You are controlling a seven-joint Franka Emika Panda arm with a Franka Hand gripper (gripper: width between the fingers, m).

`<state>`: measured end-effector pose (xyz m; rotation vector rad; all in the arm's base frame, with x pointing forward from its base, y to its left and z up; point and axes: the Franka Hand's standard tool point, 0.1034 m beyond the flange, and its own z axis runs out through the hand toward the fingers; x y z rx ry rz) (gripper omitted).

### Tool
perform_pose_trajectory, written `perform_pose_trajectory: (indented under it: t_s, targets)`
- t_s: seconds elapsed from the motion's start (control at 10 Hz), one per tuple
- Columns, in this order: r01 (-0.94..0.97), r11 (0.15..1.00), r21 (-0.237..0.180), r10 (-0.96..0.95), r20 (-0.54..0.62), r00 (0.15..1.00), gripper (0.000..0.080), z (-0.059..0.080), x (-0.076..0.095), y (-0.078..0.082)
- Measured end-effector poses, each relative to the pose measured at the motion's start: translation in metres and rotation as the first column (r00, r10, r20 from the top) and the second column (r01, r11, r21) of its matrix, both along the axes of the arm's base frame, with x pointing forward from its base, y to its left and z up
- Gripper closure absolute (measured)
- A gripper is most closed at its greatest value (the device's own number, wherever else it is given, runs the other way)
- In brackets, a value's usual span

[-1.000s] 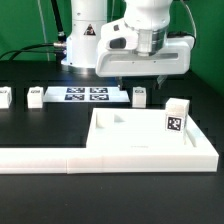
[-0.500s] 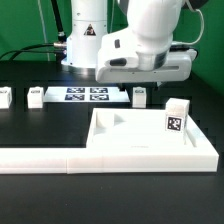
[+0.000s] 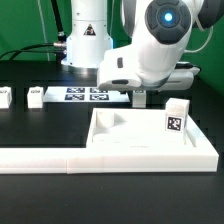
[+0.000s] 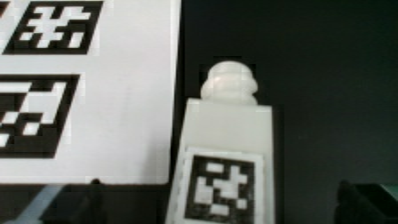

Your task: Assemble square table

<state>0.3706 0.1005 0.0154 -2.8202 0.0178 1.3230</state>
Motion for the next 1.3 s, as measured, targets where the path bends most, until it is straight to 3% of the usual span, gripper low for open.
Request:
perform_pose_trajectory:
  t_s: [0.2, 0.5, 0.7, 0.8, 0.9, 1.3]
  targets:
    - [0.003, 1.0, -0.005, -0.003, -0.003, 1.0, 0.015, -0.004, -0.003, -0.002]
    - [0.036, 0.998, -0.053, -0.037, -0.026, 0.999, 0.0183, -0.011, -0.009, -0.004]
    - [0.045, 0.997, -0.062, -0.047, -0.024, 0.999, 0.0456, -0.012, -0.009, -0.005]
    - [0.048, 0.997, -0.062, -0.05, -0.023, 0.998, 0.0456, -0.012, -0.009, -0.006]
    - [0.049, 0.997, -0.062, -0.051, -0.023, 0.998, 0.0515, -0.012, -0.009, -0.006]
    - [0.048, 0.997, -0.055, -0.049, -0.022, 0.999, 0.0515, -0.011, -0.007, -0.007]
